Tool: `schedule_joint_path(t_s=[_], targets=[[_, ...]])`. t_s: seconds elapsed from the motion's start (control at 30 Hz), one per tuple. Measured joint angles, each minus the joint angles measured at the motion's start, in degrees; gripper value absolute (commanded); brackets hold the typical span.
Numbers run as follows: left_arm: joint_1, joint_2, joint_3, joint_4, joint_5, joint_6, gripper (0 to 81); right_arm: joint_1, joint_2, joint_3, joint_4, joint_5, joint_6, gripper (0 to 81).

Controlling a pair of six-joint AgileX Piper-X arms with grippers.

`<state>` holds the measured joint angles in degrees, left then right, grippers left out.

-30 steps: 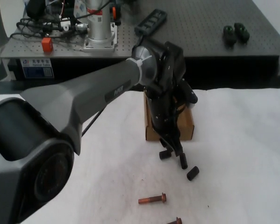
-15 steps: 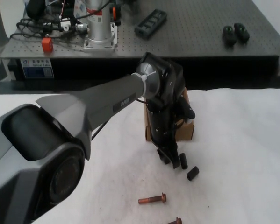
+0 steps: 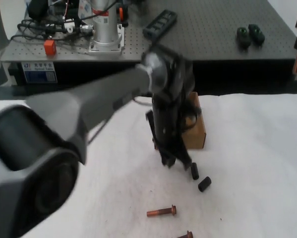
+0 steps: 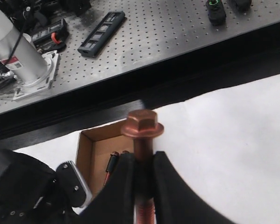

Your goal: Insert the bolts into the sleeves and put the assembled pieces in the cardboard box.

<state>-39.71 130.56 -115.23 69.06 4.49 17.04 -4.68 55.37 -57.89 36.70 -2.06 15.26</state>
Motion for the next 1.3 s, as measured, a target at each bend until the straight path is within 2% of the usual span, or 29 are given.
schedule_joint_path(t_s=[0.13,0.17,0.27,0.3,0.37,0.4,0.5,0.53,0.6,0.77,1.0,1.13,1.3], targets=[[0.2,-10.0,3.4,-1.6,-0.4,-3.7,0.6,0.0,0.0,0.0,-1.8,-2.7,2.5,0.1],[0.2,-12.9,5.6,-2.7,-0.4,-4.4,0.6,0.0,0.0,0.0,-2.8,-5.3,4.3,0.1],[0.2,-29.1,19.3,-12.6,2.8,-8.1,0.6,0.4,0.0,0.0,-5.3,-9.8,7.4,0.1],[0.2,-38.2,29.5,-19.9,6.5,-9.9,0.6,0.8,0.0,0.0,-5.5,-10.1,7.5,0.1],[0.2,-46.0,38.6,-27.0,11.8,-10.7,0.6,2.4,0.0,0.0,-7.2,-12.8,9.3,0.1],[0.2,-46.7,39.5,-27.8,12.4,-10.8,0.6,3.4,0.0,0.0,-9.3,-15.7,11.4,0.1],[0.2,-57.0,51.3,-37.8,22.2,-13.0,0.6,8.2,0.0,0.0,-12.6,-20.2,14.2,0.1],[0.2,-66.2,59.3,-45.4,28.3,-17.7,0.6,9.8,0.0,0.0,-13.7,-21.6,15.1,0.1],[0.2,-73.6,63.7,-50.0,30.8,-22.4,0.6,12.9,0.0,0.0,-15.7,-23.5,16.7,0.1],[0.2,-80.0,64.8,-52.8,31.8,-25.7,0.6,19.0,-2.5,0.0,-19.1,-25.6,18.4,0.1],[0.2,-80.7,64.9,-53.2,36.4,-29.1,0.6,25.1,-5.7,0.0,-20.7,-31.1,20.6,0.1],[0.2,-80.7,65.0,-53.2,38.6,-30.7,0.6,29.7,-4.7,0.0,-21.0,-31.9,20.8,0.1],[0.2,-80.7,65.0,-53.2,39.1,-31.0,0.6,32.8,-3.2,0.0,-21.0,-31.9,20.8,0.1]])
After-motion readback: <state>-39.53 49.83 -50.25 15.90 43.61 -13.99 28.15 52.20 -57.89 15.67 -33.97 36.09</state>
